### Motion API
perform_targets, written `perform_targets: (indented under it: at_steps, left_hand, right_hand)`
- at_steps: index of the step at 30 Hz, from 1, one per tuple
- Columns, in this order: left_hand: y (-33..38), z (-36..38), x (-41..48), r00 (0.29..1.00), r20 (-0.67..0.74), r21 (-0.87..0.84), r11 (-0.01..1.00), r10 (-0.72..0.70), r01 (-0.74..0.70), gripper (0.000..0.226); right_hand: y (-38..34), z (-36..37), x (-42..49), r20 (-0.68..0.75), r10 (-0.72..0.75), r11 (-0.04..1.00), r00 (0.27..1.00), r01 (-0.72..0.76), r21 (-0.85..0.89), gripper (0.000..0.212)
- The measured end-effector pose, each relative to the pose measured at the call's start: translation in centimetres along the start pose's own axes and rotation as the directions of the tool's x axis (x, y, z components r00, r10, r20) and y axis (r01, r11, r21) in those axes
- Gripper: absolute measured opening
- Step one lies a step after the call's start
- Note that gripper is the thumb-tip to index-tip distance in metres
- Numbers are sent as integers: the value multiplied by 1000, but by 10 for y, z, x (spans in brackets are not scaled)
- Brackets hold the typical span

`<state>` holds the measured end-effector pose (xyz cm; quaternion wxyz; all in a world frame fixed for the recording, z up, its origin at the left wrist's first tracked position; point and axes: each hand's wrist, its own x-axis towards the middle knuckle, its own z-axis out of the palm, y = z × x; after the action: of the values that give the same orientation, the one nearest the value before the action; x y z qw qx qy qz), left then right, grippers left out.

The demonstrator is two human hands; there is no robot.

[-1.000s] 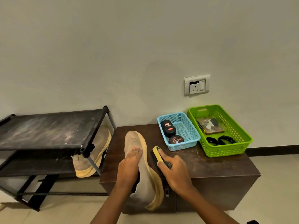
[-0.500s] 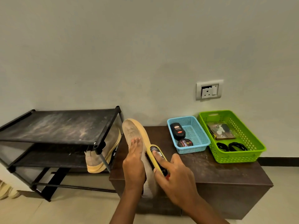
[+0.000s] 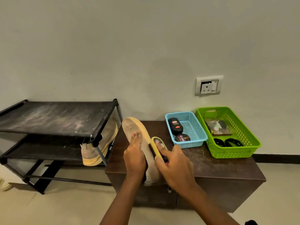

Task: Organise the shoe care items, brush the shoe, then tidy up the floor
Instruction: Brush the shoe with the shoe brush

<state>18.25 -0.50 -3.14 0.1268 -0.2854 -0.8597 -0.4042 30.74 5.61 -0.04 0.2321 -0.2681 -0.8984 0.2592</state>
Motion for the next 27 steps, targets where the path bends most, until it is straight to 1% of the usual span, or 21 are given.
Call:
perform_targets:
  at_steps: [1,2,3,4,5,6,7,8,9,10,12,13,15,18,20,24,25,27]
  left_hand:
    - [0,0,-1,1000,2,12,1000,16,-16,50]
    - [-1,0,-1,999,-1,10,999,40,-40,52]
    - [-2,1,0,997,-5,11,997,73,-72,52]
    - [-3,1,3,995,-5,19,995,99,-99,51]
    - [-5,1,4,994,4,29,993,111,-111,49]
    - [-6,1,5,993,6,35,992,118,-118,48]
    - [-7,2,4,993,1,35,992,121,-121,48]
    - [-6,4,2,993,1,30,993,118,-118,49]
    - [-3,5,-2,993,4,26,993,115,-115,51]
    - [-1,8,-4,992,6,21,992,125,-125,51]
    - [0,12,-2,984,2,21,984,176,-176,50]
    - [-2,14,0,985,-7,22,985,174,-174,49]
    - [-7,10,5,991,14,7,991,132,-132,49]
    - [-12,5,3,994,59,21,996,89,-90,53]
    - [-10,4,3,997,55,7,999,47,-48,55]
    - [-4,2,5,994,107,-5,1000,12,-12,46]
    - [-4,-1,6,992,122,-15,1000,-20,22,44]
    - [-4,-6,7,984,122,-71,988,-127,136,41]
  right_hand:
    - [5,-3,4,-17,58,998,998,-58,-18,48]
    - [8,-5,7,-32,79,997,996,-79,10,47]
    - [7,-5,5,-34,61,996,998,-59,63,47]
    - [1,-4,2,-27,12,994,1000,-9,109,48]
    - [-5,-1,-2,-7,-40,991,999,41,126,49]
    - [-7,2,-3,11,-61,992,998,60,114,49]
    - [-5,4,1,9,-31,995,999,30,90,48]
    - [-2,5,7,-5,34,997,999,-34,75,46]
    - [0,4,12,-23,94,992,995,-91,88,44]
    - [1,4,15,-40,117,985,992,-111,129,43]
    - [-2,4,16,-46,95,974,994,-83,210,41]
    - [-4,3,15,-32,72,975,997,-64,212,42]
    - [-2,-2,16,21,47,985,999,-50,163,42]
    - [8,-17,16,151,17,1000,988,-17,1,43]
    - [5,-18,13,131,21,999,991,-17,-37,42]
    - [-15,-4,12,50,-12,1000,999,13,-9,46]
    - [-16,-2,10,51,-30,999,998,31,-22,47]
    - [-18,-1,-1,72,-113,990,991,118,-72,48]
